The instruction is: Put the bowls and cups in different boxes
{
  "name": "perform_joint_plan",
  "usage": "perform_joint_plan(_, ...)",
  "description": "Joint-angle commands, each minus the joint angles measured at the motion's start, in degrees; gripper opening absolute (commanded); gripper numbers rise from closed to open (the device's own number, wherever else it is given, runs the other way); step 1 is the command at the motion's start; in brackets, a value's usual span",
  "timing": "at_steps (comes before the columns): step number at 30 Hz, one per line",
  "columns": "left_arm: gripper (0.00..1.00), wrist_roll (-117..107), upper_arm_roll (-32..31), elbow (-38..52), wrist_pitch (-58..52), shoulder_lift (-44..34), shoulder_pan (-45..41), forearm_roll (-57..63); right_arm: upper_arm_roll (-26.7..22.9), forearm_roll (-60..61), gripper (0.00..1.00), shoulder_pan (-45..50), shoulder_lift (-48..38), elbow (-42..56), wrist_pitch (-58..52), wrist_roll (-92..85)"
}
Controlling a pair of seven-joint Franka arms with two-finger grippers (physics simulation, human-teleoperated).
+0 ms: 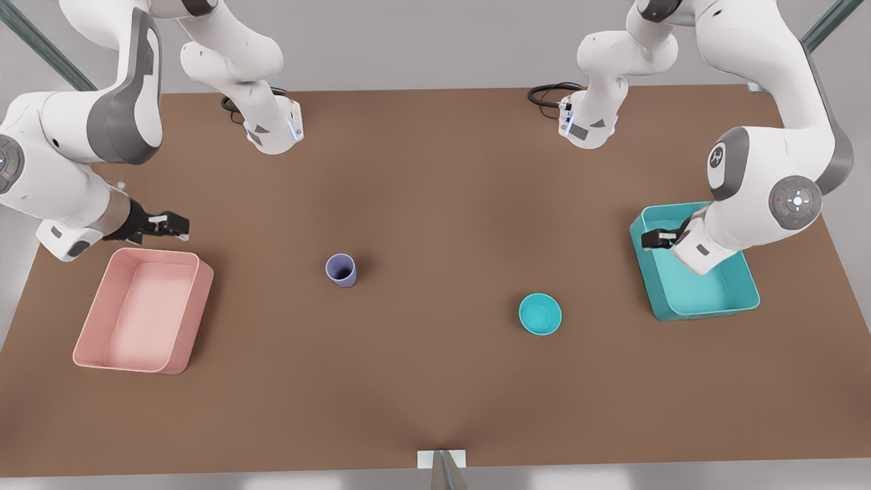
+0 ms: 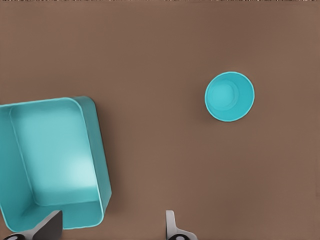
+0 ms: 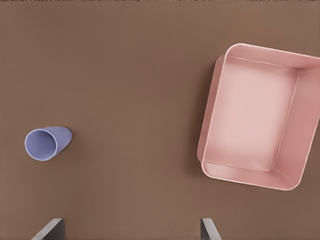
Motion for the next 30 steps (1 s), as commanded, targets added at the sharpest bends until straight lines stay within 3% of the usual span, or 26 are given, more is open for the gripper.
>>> perform_joint_plan(1,1.00,-1.7,0.0,0.0,1.4,0.0,0.0,0.0,0.0,0.0,1.00,0.0,-0.1,0.1,1.1,-1.4)
perform_joint_plan(3,1.00,-1.9,-0.1,0.0,1.8,1.7,-0.1,-0.5,0.0,0.0,1.00,0.0,0.0,0.1,1.1,-1.2)
perform_joint_plan(4,1.00,-2.1,-0.6,0.7,2.8,6.1,-1.1,-1.5,0.2,0.5,1.00,0.2,1.1,0.2,2.1,-1.2)
perform_joint_plan(6,1.00,-4.8,-4.8,10.3,5.2,20.7,-1.1,-3.2,0.9,1.7,1.00,2.5,6.7,1.6,6.5,-1.8)
perform_joint_plan(9,1.00,-5.2,-7.2,10.4,20.6,31.3,-1.7,-4.0,0.9,2.1,1.00,9.7,16.8,7.2,11.1,-1.5)
perform_joint_plan(14,1.00,-4.7,-7.1,5.3,30.5,32.9,-1.7,-8.7,0.8,3.6,1.00,13.5,20.4,-0.9,22.9,0.2)
perform_joint_plan(21,1.00,-4.7,-7.5,2.1,35.1,34.6,-2.1,-8.6,1.3,4.6,1.00,15.9,9.5,-25.0,39.9,0.2)
perform_joint_plan(22,0.80,-4.8,-7.6,2.1,35.2,34.6,-2.2,-8.7,1.3,5.4,1.00,16.6,9.7,-25.8,40.9,0.3)
perform_joint_plan(26,0.31,-5.1,-7.6,2.1,35.2,34.6,-2.5,-10.6,1.3,5.8,1.00,18.4,10.0,-29.4,45.6,2.6)
perform_joint_plan(27,0.23,-5.1,-7.6,2.1,35.1,34.5,-2.5,-10.7,1.3,5.9,1.00,18.4,10.0,-30.2,46.1,3.6)
perform_joint_plan(30,0.21,-4.9,-7.6,2.1,34.8,34.3,-2.3,-12.1,1.3,6.7,1.00,18.4,9.3,-35.1,50.4,4.1)
